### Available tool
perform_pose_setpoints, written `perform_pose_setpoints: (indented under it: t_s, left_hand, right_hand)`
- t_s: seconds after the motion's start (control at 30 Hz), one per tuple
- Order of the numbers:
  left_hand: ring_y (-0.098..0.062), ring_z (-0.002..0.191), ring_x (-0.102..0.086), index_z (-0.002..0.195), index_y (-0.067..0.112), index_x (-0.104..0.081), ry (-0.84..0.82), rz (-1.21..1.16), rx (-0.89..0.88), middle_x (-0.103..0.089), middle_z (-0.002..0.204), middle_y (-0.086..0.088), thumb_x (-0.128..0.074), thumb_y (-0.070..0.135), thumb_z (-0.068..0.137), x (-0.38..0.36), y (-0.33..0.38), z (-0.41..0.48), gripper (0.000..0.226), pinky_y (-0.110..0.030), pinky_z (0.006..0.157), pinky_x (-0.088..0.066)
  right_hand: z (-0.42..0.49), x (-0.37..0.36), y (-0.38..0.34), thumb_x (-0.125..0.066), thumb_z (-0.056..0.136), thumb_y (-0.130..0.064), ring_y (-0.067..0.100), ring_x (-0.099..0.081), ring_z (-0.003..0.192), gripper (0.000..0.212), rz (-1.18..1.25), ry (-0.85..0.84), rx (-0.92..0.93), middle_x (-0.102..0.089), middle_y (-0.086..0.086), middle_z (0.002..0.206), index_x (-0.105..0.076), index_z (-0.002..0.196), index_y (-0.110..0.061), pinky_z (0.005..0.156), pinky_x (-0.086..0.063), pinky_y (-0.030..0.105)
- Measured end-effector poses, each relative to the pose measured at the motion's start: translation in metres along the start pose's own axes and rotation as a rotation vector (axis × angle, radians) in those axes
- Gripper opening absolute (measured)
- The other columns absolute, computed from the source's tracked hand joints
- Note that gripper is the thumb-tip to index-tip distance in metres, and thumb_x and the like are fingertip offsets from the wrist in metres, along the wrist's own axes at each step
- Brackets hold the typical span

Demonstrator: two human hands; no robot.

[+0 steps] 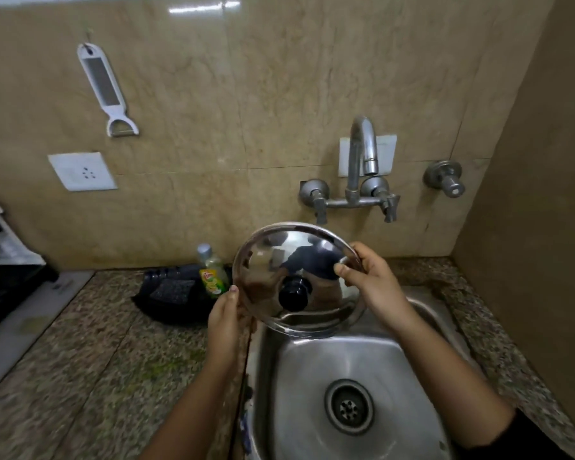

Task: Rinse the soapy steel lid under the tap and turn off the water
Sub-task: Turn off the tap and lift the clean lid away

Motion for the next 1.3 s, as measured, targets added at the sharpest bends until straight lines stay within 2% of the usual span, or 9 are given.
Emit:
perform_pose_setpoints:
  t_s: [0.2, 0.33, 0.47, 0.6, 0.73, 0.83, 0.93, 1.07, 1.3]
  left_hand:
    - [-0.022, 0.102, -0.060, 0.121, 0.009, -0.058, 0.140, -0.022, -0.024, -0.066, 0.106, -0.003, -0.045, 0.018, 0.099, 0.098, 0.036, 0.058, 0.028, -0.028, 0.078, -0.047]
    - [-0.021, 0.090, -0.064, 0.114, 0.005, -0.061, 0.205, -0.039, -0.085, -0.066, 0.105, -0.013, -0.047, 0.010, 0.097, 0.190, 0.081, 0.099, 0.022, -0.024, 0.075, -0.053]
    - [-0.025, 0.095, -0.062, 0.111, 0.005, -0.061, 0.281, -0.031, -0.153, -0.067, 0.099, -0.011, -0.048, 0.008, 0.097, 0.282, 0.138, 0.137, 0.020, -0.027, 0.081, -0.050]
    - [-0.014, 0.085, -0.063, 0.112, 0.013, -0.062, 0.360, 0.012, -0.225, -0.068, 0.099, -0.003, -0.045, 0.015, 0.099, 0.365, 0.196, 0.166, 0.021, -0.025, 0.074, -0.048]
    - [-0.015, 0.090, -0.064, 0.112, 0.017, -0.063, 0.398, 0.048, -0.253, -0.069, 0.100, 0.002, -0.045, 0.019, 0.098, 0.432, 0.243, 0.195, 0.023, -0.032, 0.083, -0.049]
    - [-0.014, 0.086, -0.062, 0.109, 0.017, -0.063, 0.456, 0.062, -0.228, -0.069, 0.101, 0.000, -0.045, 0.019, 0.097, 0.482, 0.266, 0.224, 0.022, -0.027, 0.074, -0.046]
    - [-0.014, 0.085, -0.061, 0.105, 0.019, -0.062, 0.493, 0.082, -0.181, -0.069, 0.101, -0.001, -0.043, 0.019, 0.097, 0.528, 0.279, 0.255, 0.021, -0.026, 0.070, -0.042]
    - [-0.016, 0.086, -0.059, 0.113, 0.017, -0.061, 0.466, 0.173, -0.119, -0.066, 0.098, 0.002, -0.043, 0.022, 0.098, 0.553, 0.288, 0.279, 0.024, -0.030, 0.075, -0.041]
    - [-0.014, 0.085, -0.059, 0.112, 0.018, -0.060, 0.455, 0.218, -0.074, -0.066, 0.101, 0.000, -0.043, 0.023, 0.098, 0.585, 0.281, 0.306, 0.023, -0.026, 0.070, -0.042]
  right_hand:
    - [0.038, -0.114, 0.010, -0.053, 0.089, 0.006, 0.017, -0.065, 0.070, 0.018, 0.396, 0.186, -0.157, -0.069, 0.005, 0.080, -0.060, 0.092, -0.010, 0.068, -0.052, 0.030]
    - [0.071, -0.215, 0.003, -0.053, 0.089, 0.003, 0.022, -0.059, 0.066, 0.014, 0.548, 0.240, -0.221, -0.064, 0.008, 0.075, -0.060, 0.092, -0.009, 0.063, -0.049, 0.033]
    - [0.110, -0.329, -0.014, -0.054, 0.089, 0.001, 0.030, -0.063, 0.079, 0.017, 0.660, 0.215, -0.270, -0.066, 0.016, 0.090, -0.058, 0.104, -0.005, 0.075, -0.052, 0.043]
    - [0.150, -0.443, -0.046, -0.052, 0.091, 0.002, 0.025, -0.061, 0.071, 0.014, 0.669, 0.159, -0.251, -0.062, 0.010, 0.083, -0.053, 0.088, -0.012, 0.062, -0.049, 0.036]
    - [0.187, -0.537, -0.066, -0.053, 0.091, 0.001, 0.025, -0.062, 0.075, 0.017, 0.678, 0.069, -0.205, -0.065, 0.007, 0.084, -0.059, 0.092, -0.015, 0.072, -0.052, 0.039]
    - [0.212, -0.603, -0.077, -0.054, 0.090, -0.002, 0.026, -0.059, 0.078, 0.012, 0.595, 0.078, -0.153, -0.062, 0.008, 0.080, -0.058, 0.090, -0.014, 0.080, -0.050, 0.042]
    - [0.240, -0.663, -0.083, -0.054, 0.090, -0.002, 0.024, -0.055, 0.078, 0.007, 0.440, 0.089, -0.016, -0.057, 0.005, 0.076, -0.053, 0.089, -0.009, 0.073, -0.046, 0.034]
    - [0.267, -0.711, -0.075, -0.052, 0.092, -0.004, 0.021, -0.055, 0.075, 0.004, 0.324, 0.080, 0.076, -0.057, 0.005, 0.081, -0.052, 0.091, -0.008, 0.066, -0.045, 0.031]
    - [0.310, -0.778, -0.045, -0.052, 0.092, -0.005, 0.017, -0.053, 0.071, 0.004, 0.215, 0.001, 0.136, -0.055, 0.002, 0.078, -0.052, 0.091, -0.008, 0.060, -0.043, 0.025]
Point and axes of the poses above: each hand's wrist, its own z-axis towards the middle knuckle, its own x-axis out of the back of the hand, y = z × x, the point moved 1 cm from there along z, towards the middle knuckle
